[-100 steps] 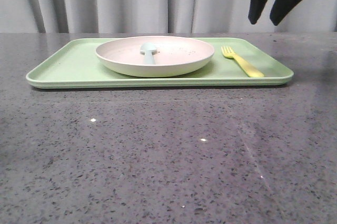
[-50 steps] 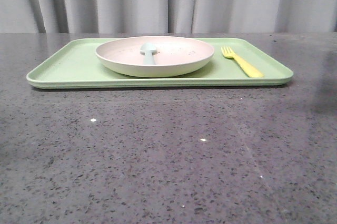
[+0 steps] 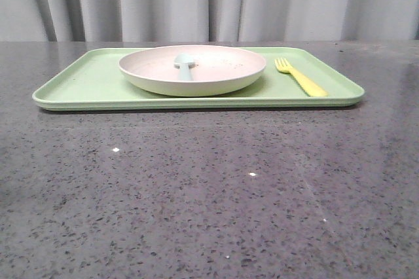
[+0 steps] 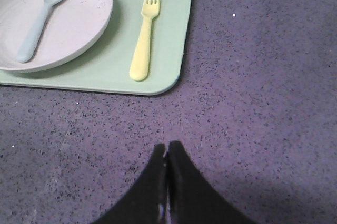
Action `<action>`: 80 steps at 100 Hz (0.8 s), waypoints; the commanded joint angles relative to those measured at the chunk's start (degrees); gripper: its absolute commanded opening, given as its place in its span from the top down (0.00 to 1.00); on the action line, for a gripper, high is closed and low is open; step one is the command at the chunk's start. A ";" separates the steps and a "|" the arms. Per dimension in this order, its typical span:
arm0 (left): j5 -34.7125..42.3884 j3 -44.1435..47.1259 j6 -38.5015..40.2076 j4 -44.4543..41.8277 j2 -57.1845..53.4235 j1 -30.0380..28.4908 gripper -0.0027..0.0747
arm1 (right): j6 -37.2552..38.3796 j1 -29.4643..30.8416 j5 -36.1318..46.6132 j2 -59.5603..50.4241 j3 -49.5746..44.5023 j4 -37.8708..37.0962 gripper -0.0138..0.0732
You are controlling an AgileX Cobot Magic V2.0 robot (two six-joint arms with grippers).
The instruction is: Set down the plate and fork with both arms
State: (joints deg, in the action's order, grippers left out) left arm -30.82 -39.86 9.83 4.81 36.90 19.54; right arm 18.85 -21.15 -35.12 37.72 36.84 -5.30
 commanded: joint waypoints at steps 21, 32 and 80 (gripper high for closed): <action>6.82 3.08 -2.43 0.08 -7.09 0.47 0.99 | -0.29 0.14 7.21 -12.56 -7.41 -1.41 0.92; 6.82 5.14 -2.43 0.08 -10.18 0.47 0.99 | -0.29 0.14 7.50 -16.77 -9.69 -1.41 0.92; 7.07 6.79 -2.43 0.08 -13.86 0.47 0.99 | -0.29 0.14 9.48 -21.28 -10.69 -1.41 0.92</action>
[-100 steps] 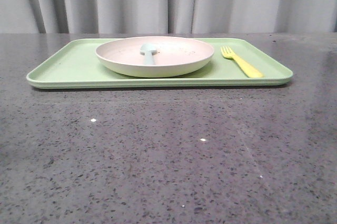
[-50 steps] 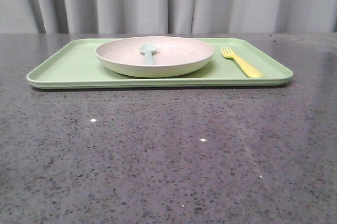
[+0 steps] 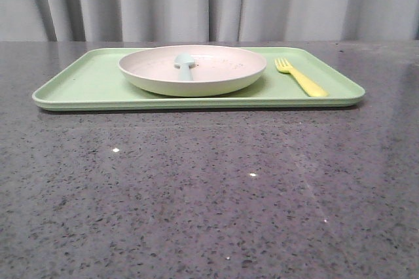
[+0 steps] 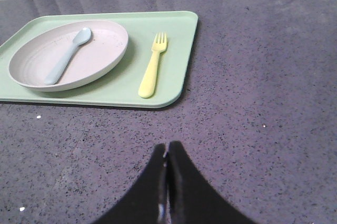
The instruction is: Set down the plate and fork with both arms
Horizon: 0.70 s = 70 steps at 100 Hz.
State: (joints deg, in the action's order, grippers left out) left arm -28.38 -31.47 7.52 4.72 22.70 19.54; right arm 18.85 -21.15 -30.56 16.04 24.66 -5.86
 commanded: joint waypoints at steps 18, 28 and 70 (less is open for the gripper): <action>4.63 -1.60 -0.12 0.16 0.34 0.47 0.99 | -0.29 0.14 4.91 0.40 1.49 -0.84 0.92; 4.63 -1.60 -0.12 0.16 0.34 0.47 0.99 | -0.29 0.14 4.91 0.40 1.49 -0.84 0.92; 4.63 -0.74 -0.12 0.16 0.34 0.47 0.99 | -0.29 0.14 4.91 0.40 1.49 -0.84 0.92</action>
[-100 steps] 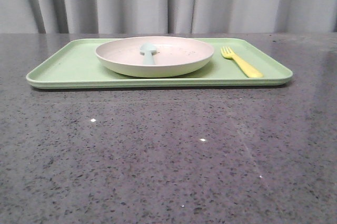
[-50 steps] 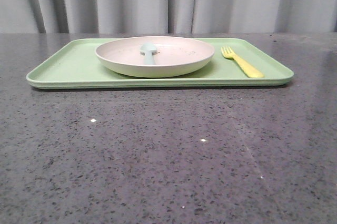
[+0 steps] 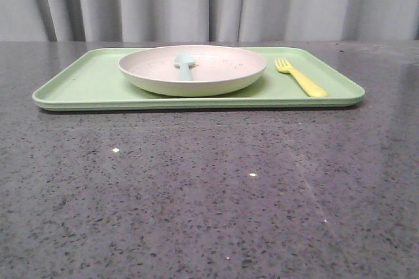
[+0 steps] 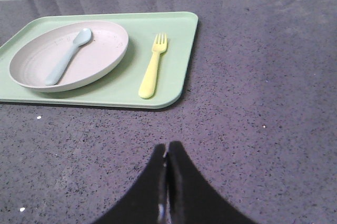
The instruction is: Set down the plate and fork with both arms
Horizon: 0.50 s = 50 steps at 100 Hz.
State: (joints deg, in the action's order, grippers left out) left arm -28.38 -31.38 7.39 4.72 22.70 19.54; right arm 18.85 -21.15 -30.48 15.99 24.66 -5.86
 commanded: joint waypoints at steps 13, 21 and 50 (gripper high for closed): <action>6.44 1.33 0.02 -0.05 -0.72 -0.26 0.99 | -0.29 0.14 4.84 0.45 1.49 -0.84 0.92; 9.23 3.62 0.02 -0.05 -1.98 -2.79 0.99 | -0.29 0.14 4.84 0.45 1.49 -0.84 0.92; 18.91 12.17 -0.23 -5.23 -9.48 -11.20 0.99 | -0.29 0.14 4.84 0.45 1.49 -0.84 0.92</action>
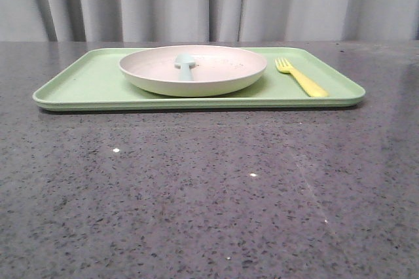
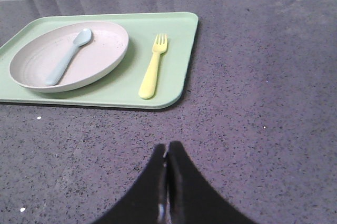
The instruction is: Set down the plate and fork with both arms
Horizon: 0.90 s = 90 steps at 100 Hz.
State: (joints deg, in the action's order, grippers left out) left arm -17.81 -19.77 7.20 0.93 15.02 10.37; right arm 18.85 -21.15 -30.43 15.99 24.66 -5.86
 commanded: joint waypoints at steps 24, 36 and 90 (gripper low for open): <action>17.81 9.20 -6.07 -0.93 -8.41 -9.82 0.99 | -0.29 0.14 4.79 0.45 1.49 -0.84 0.92; 17.81 13.12 -6.06 0.11 -11.93 -11.43 0.99 | -0.29 0.14 4.79 0.45 1.49 -0.84 0.92; 13.70 20.54 -6.06 2.01 -17.01 -11.94 0.99 | -0.29 0.14 4.77 0.58 1.49 -0.84 0.92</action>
State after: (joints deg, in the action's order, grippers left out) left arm -8.23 0.00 1.02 2.31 -0.20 -1.44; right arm 18.85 -21.15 -30.33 15.99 24.66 -5.86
